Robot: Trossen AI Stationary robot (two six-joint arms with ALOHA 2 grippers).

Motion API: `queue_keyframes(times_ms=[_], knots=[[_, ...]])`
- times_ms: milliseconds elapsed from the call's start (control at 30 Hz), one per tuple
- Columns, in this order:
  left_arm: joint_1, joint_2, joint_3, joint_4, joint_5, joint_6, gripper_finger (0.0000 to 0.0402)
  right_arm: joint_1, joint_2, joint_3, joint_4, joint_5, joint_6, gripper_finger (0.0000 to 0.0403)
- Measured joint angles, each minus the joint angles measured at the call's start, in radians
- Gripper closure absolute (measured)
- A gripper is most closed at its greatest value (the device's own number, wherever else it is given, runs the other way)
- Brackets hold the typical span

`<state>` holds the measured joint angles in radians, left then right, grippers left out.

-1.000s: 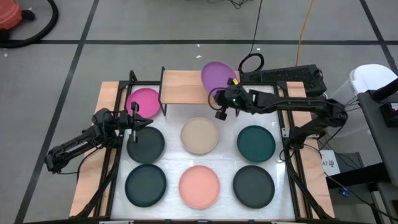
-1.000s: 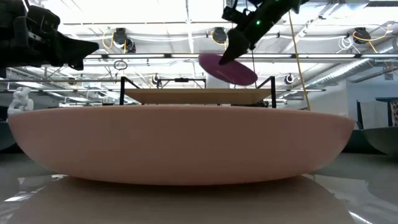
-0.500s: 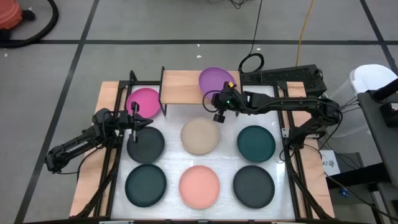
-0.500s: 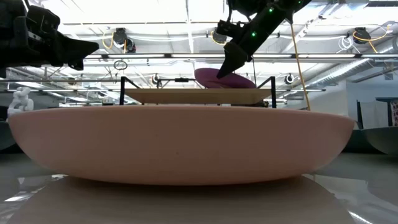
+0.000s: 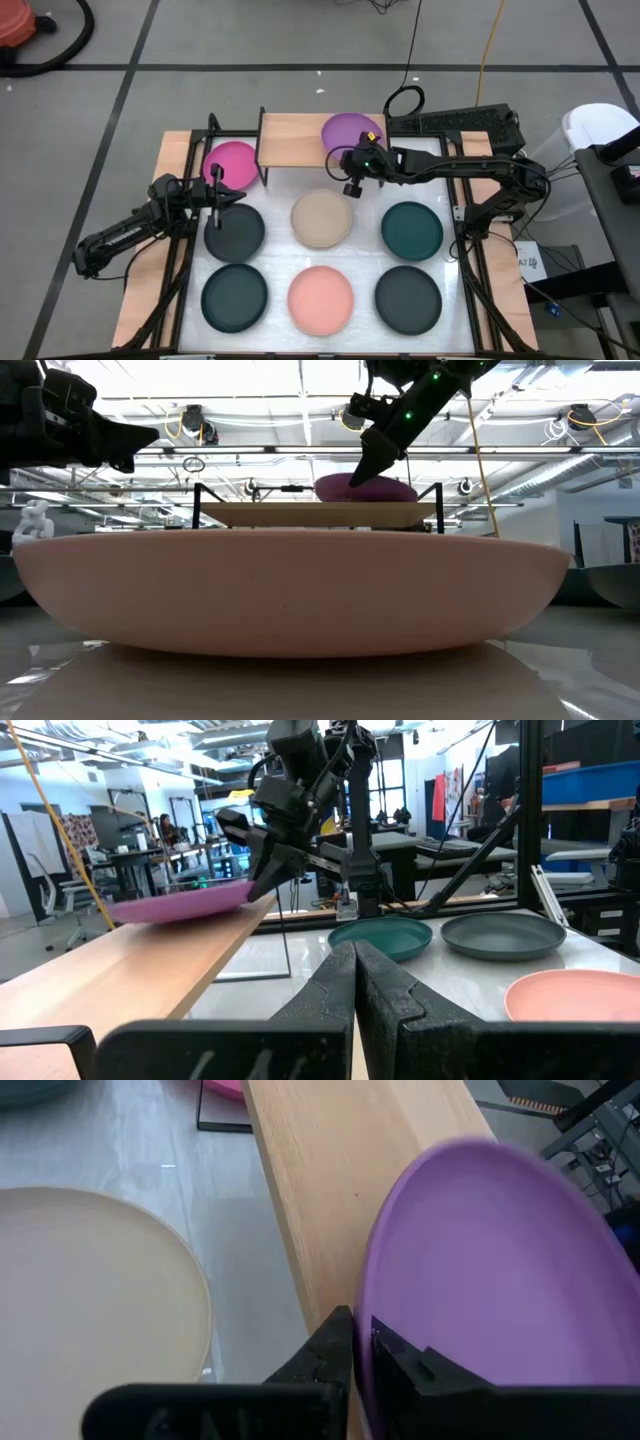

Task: Place and stack plates onto a shelf
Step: Put the purple plate on the shelf, then stack the pink plate on top of the purple plate on the shelf

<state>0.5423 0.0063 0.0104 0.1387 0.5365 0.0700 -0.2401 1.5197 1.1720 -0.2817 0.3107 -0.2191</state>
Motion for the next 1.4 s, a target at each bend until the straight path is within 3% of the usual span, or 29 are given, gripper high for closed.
queue_keyframes(times_ms=[633, 1100, 1400], knots=[[0.0, 0.0, 0.0, 0.0, 0.0, 0.0, 0.0398, 0.029, -0.026, -0.001, 0.028, -0.002, -0.017, 0.0298], [0.0, 0.0, 0.0, 0.0, 0.0, 0.0, 0.0398, 0.169, -0.215, -0.001, 0.038, -0.001, -0.013, 0.0297], [0.0, 0.0, 0.0, 0.0, 0.0, 0.0, 0.0398, 0.314, -0.294, -0.001, -0.087, 0.001, 0.103, 0.0298]])
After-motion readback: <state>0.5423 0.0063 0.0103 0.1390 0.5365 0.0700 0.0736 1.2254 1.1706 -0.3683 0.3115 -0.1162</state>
